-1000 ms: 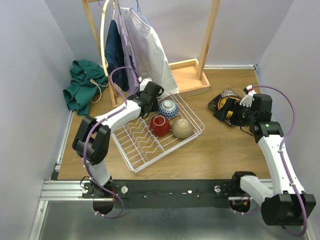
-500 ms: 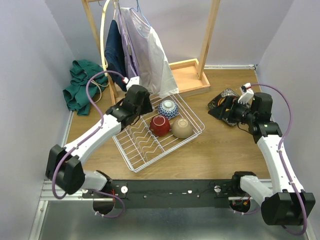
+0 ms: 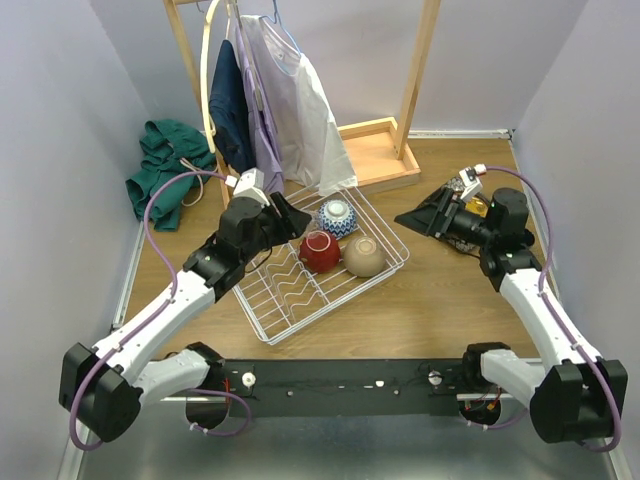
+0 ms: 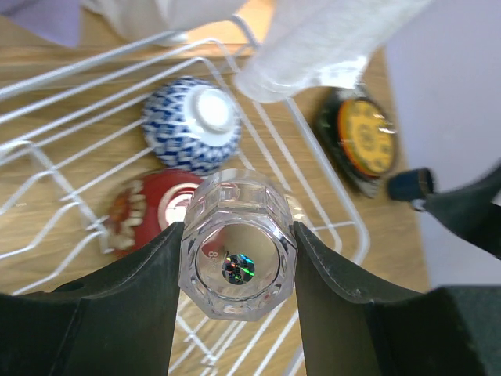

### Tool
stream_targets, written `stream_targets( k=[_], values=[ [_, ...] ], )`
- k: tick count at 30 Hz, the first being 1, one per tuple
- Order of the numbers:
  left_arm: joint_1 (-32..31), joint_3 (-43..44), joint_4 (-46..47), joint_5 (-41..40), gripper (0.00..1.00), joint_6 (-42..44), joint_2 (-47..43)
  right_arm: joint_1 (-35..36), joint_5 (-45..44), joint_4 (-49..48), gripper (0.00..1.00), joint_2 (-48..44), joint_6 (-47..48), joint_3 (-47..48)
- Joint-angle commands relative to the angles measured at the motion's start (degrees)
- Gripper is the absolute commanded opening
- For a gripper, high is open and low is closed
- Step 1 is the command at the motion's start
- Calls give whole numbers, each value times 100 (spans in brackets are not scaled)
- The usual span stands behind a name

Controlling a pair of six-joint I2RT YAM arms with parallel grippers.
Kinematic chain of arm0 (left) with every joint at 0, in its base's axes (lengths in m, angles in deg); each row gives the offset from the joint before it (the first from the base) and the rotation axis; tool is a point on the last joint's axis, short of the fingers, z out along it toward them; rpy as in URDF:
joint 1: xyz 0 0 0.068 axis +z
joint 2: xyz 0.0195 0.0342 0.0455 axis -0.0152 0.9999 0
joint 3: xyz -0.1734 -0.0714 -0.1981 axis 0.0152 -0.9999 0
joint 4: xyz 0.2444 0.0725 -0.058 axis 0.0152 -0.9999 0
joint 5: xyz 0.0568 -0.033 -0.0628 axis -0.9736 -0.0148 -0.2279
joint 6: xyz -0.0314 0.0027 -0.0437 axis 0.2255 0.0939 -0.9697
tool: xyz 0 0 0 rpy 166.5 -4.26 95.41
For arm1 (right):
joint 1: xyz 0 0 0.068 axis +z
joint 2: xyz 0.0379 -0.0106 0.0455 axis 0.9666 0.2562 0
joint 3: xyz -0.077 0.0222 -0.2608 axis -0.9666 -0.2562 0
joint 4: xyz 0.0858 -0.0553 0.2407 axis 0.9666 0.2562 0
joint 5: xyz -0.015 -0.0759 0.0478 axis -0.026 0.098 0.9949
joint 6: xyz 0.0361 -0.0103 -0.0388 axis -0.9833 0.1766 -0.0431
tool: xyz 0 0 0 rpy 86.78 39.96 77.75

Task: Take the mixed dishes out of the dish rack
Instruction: Pick up the cup from the dish rack.

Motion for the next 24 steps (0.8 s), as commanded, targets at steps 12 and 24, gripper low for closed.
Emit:
stream_targets(
  k=[12, 24],
  values=[
    [-63, -1223, 2953, 1543, 19, -1473, -507, 1345, 13, -3604, 94, 686, -2039, -575],
    [-343, -1435, 3850, 1614, 19, -2158, -244, 2092, 31, -4703, 74, 1407, -2241, -355]
  ],
)
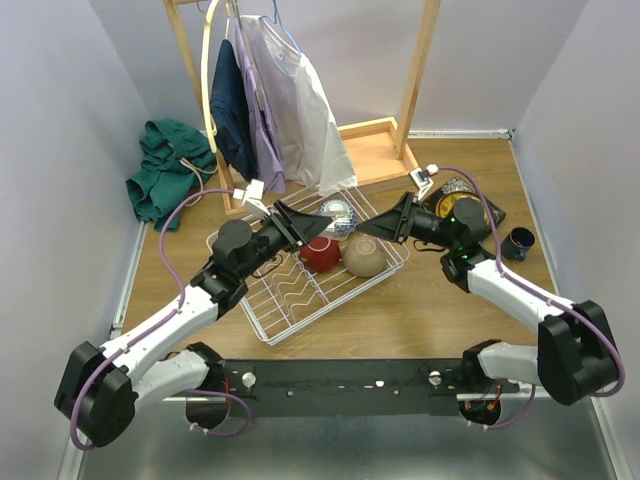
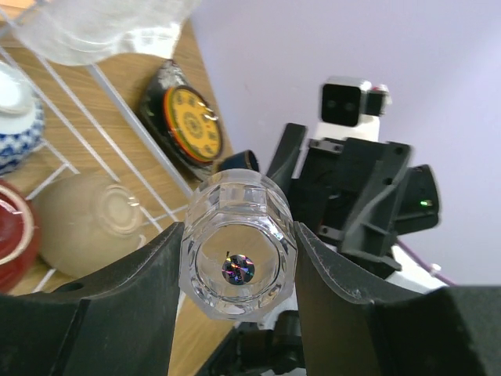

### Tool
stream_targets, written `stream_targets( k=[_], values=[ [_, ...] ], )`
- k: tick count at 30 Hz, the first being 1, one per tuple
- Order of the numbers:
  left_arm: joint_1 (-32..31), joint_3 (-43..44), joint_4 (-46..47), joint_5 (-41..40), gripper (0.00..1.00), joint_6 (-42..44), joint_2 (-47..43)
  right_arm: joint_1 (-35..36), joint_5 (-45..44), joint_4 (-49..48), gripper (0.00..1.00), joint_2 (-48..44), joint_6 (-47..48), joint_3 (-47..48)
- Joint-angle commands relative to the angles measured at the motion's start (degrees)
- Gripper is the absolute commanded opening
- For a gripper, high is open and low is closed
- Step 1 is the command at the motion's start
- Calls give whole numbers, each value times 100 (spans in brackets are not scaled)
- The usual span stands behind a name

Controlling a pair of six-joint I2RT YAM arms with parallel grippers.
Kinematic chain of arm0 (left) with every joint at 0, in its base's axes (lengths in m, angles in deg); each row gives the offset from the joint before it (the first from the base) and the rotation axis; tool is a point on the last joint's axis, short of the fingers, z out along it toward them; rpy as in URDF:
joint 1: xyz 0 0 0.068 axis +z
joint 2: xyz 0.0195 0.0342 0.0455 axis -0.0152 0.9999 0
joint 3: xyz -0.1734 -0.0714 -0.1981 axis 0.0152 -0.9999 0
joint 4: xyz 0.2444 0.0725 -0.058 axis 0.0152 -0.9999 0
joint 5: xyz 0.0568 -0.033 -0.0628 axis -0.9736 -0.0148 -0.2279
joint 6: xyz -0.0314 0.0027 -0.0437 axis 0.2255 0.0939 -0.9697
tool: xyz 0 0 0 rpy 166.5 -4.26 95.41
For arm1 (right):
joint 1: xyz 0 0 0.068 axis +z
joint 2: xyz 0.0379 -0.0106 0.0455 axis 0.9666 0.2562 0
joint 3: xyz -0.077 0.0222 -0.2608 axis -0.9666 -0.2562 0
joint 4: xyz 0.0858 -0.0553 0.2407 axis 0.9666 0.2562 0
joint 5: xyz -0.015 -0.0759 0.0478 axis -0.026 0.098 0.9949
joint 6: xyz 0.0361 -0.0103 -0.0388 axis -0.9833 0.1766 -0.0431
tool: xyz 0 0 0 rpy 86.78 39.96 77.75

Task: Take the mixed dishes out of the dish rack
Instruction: Pick up the cup from the dish rack.

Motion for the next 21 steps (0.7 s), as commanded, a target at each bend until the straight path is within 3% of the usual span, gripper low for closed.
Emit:
stream_targets(
  k=[1, 8, 14, 16, 18, 21],
  values=[
    [-245, 8, 729, 143, 19, -323, 213, 339, 4, -831, 73, 323, -123, 163],
    [-500, 35, 1142, 116, 19, -428, 521, 515, 93, -1464, 54, 587, -352, 216],
    [-536, -45, 1318, 72, 19, -516, 644, 524, 163, -1526, 27, 605, -317, 233],
    [-536, -53, 1318, 64, 21, -508, 670, 524, 163, -1473, 14, 570, -291, 216],
    [-536, -80, 1292, 55, 28, -481, 679, 524, 172, -1246, 2, 526, -133, 216],
    [-536, -132, 1196, -42, 49, -402, 653, 524, 136, -720, 1, 368, 201, 268]
  ],
)
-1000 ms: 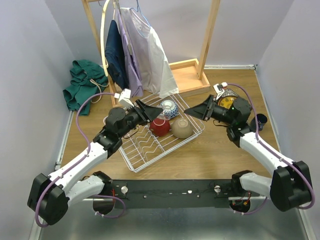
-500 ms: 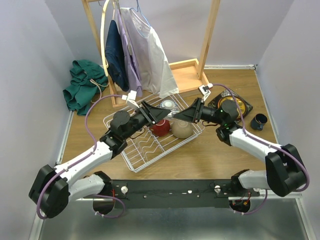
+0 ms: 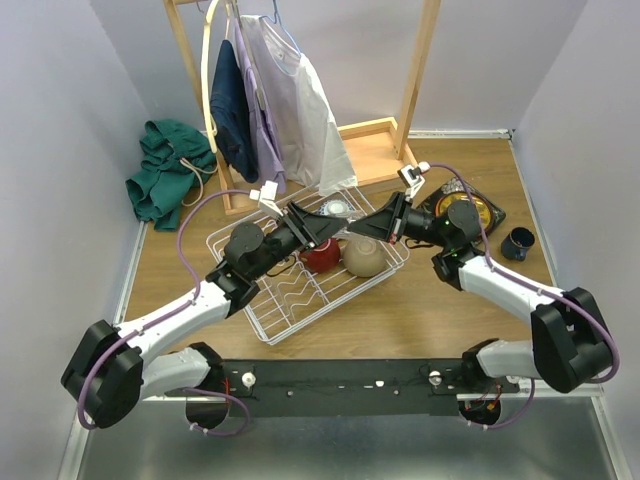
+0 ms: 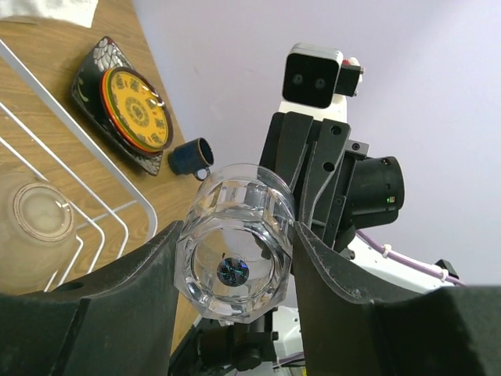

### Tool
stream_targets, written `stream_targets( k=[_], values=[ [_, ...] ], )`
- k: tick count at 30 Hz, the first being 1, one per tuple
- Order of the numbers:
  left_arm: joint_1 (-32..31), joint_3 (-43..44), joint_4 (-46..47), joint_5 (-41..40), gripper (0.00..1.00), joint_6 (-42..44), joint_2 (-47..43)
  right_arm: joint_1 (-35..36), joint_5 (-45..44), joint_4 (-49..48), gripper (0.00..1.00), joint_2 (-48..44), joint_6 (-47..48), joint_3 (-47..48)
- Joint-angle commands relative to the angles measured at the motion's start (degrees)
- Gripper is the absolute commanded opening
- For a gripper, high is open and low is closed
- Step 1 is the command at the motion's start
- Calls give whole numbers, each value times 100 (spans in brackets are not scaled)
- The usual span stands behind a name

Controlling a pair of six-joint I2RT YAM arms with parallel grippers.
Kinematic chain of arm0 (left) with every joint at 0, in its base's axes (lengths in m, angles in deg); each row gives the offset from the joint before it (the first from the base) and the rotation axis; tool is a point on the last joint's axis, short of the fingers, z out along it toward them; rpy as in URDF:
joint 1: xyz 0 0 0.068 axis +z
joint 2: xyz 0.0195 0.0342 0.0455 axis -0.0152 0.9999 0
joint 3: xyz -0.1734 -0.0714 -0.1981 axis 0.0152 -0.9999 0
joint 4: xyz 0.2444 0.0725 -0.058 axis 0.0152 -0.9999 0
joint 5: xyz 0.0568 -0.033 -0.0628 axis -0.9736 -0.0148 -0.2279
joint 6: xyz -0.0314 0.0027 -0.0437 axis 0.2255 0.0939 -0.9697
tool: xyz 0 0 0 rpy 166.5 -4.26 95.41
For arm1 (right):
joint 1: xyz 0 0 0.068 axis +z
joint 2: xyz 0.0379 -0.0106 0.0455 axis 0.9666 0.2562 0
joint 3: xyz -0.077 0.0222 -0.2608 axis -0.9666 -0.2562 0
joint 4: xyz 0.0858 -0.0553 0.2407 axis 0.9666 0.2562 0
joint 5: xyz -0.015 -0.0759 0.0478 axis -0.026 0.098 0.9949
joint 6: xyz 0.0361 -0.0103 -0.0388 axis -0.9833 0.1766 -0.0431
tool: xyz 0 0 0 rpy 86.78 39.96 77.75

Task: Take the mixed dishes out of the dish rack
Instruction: Pick up the cup from the dish rack, then place the cup at the center of the board.

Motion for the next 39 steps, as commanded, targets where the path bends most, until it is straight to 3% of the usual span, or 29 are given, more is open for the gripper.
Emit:
stream_targets(
  k=[1, 2, 5, 8, 16, 18, 24, 26, 29, 34, 39],
  values=[
    [-29, -106, -48, -94, 55, 212, -16, 37, 45, 729, 1, -220, 885, 205],
    [-29, -115, -205, -129, 69, 274, -42, 45, 27, 931, 1, -325, 1139, 284],
    [-11, -115, -592, -288, 90, 581, -191, 37, -166, 1915, 1, -544, 1779, 520],
    [41, -45, -1232, -533, 99, 1115, -428, 37, -499, 3083, 1, -694, 2430, 705],
    [261, 262, -2877, -1508, 99, 2847, -1254, 28, -1931, 6897, 1, -967, 4075, 1899],
    [287, 298, -3272, -1904, 99, 3190, -1404, 28, -2739, 8027, 1, -915, 4489, 2269],
    [516, 421, -3792, -2212, 99, 4342, -1782, 19, -4840, 10017, 1, -608, 4762, 3236],
    [542, 456, -3898, -2326, 99, 4667, -1844, 2, -5908, 10423, 1, -485, 4614, 3412],
    [569, 368, -3942, -2424, 99, 4870, -1967, -112, -6772, 10995, 1, -186, 4508, 3668],
    [578, 368, -4117, -2371, 99, 5055, -2186, -867, -7162, 11207, 1, 183, 4560, 3695],
    [578, 421, -4443, -2555, 99, 5485, -2371, -1894, -6935, 10839, 1, 342, 4701, 3458]
  ],
)
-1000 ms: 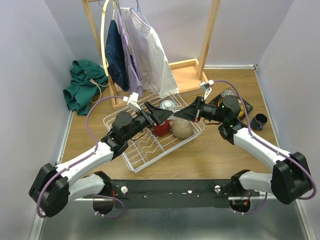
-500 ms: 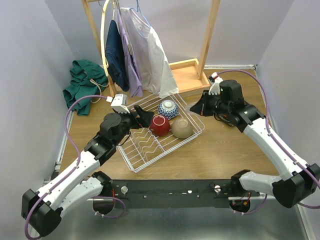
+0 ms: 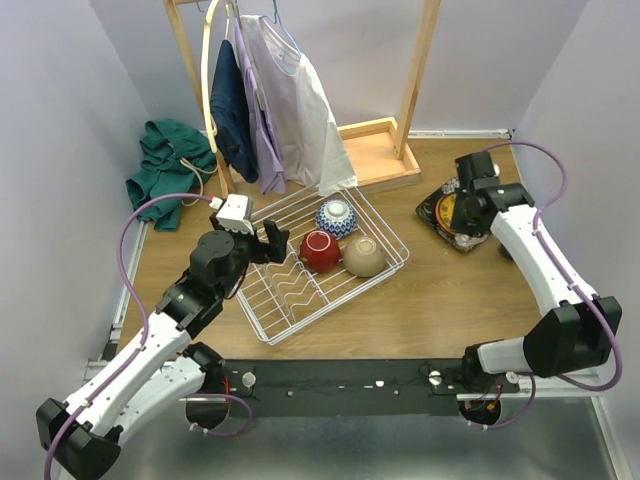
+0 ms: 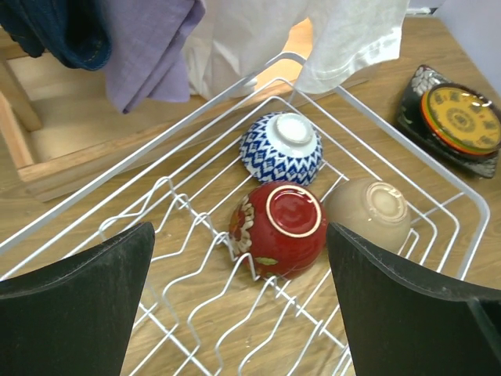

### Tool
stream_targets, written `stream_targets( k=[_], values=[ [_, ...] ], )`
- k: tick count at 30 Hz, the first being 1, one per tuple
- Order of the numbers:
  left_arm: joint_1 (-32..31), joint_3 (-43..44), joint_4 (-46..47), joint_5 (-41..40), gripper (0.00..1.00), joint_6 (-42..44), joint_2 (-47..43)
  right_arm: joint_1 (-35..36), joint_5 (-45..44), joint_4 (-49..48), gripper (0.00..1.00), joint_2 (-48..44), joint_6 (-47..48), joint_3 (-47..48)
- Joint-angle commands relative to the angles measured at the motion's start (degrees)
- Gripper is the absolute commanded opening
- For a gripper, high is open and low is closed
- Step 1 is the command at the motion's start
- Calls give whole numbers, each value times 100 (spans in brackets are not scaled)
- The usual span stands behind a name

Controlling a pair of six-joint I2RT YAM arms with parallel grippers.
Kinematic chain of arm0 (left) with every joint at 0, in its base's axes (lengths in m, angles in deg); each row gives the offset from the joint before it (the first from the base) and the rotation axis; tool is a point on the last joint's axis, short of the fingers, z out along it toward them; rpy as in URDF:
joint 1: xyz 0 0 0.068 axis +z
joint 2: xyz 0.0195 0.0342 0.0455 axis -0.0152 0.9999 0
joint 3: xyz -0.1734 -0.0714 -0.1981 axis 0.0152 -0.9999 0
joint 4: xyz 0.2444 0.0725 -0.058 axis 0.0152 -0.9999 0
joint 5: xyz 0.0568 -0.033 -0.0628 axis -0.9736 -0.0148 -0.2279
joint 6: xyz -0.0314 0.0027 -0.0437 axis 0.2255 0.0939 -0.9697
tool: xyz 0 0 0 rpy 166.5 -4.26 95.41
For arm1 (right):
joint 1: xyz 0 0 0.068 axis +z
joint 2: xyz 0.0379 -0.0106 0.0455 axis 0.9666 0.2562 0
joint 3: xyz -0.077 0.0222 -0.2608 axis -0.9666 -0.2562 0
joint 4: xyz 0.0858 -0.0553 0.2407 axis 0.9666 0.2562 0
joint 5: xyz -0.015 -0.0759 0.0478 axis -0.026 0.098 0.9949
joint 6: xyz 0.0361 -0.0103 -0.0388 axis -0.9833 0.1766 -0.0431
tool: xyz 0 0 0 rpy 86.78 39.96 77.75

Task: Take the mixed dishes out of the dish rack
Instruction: Place the cup at the center of the board.

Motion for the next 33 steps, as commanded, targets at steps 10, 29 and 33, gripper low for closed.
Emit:
stream_targets(
  k=[10, 29, 33],
  values=[
    [44, 12, -321, -550, 99, 777, -376, -2100, 90, -690, 1, 728, 334, -641],
    [44, -67, -136, -199, 99, 909, -359, -2531, 513, -1526, 32, 1669, 291, -932],
    [44, -59, -136, -155, 99, 918, -315, -2531, 776, -1412, 54, 1458, 238, -906]
  ],
)
